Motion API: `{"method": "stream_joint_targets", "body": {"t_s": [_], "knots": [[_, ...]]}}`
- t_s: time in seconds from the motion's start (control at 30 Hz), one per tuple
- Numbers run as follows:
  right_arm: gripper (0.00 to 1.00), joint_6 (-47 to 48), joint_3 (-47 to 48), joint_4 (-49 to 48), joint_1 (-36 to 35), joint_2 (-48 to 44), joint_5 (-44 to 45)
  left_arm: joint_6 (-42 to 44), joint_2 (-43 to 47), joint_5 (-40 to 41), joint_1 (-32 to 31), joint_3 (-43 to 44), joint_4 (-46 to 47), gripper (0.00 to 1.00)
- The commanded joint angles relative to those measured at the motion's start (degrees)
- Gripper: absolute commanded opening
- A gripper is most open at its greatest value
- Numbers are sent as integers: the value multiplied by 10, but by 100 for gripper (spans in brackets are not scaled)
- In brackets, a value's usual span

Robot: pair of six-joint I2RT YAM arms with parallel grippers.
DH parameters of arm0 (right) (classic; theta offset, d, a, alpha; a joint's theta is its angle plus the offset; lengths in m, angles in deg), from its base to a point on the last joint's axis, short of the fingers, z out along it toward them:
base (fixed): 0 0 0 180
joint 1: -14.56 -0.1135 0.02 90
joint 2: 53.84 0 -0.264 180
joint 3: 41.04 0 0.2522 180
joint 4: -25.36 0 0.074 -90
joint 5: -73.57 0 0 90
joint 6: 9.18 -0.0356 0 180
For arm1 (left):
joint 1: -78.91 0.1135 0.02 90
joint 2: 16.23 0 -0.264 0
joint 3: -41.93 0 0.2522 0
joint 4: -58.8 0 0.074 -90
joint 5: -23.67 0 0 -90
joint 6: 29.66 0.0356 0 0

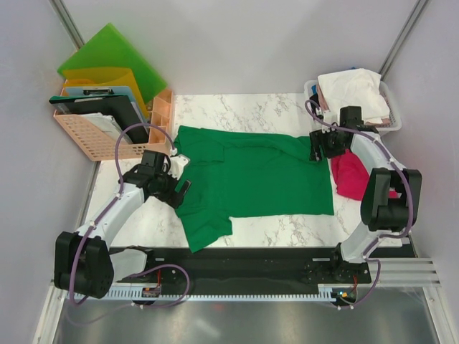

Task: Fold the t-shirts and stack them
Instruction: Fold the flattened tshirt in 1/3 of the way

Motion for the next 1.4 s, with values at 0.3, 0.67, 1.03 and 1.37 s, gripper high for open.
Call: {"method": "stream_joint_targets", "body": {"t_s": [0.3,0.67,1.03,1.37], "knots": [[74,-20,-79,-42,88,-179,28,1,120,28,0,-13,78,98],[82,-132,152,-45,170,12,-31,17,281,158,1,-66,185,100],[98,-167,561,89,100,304,49,40,323,181,1,-125,185,100],[98,-188,546,85,86,437,60,58,341,181,1,-143,162,100]]}}
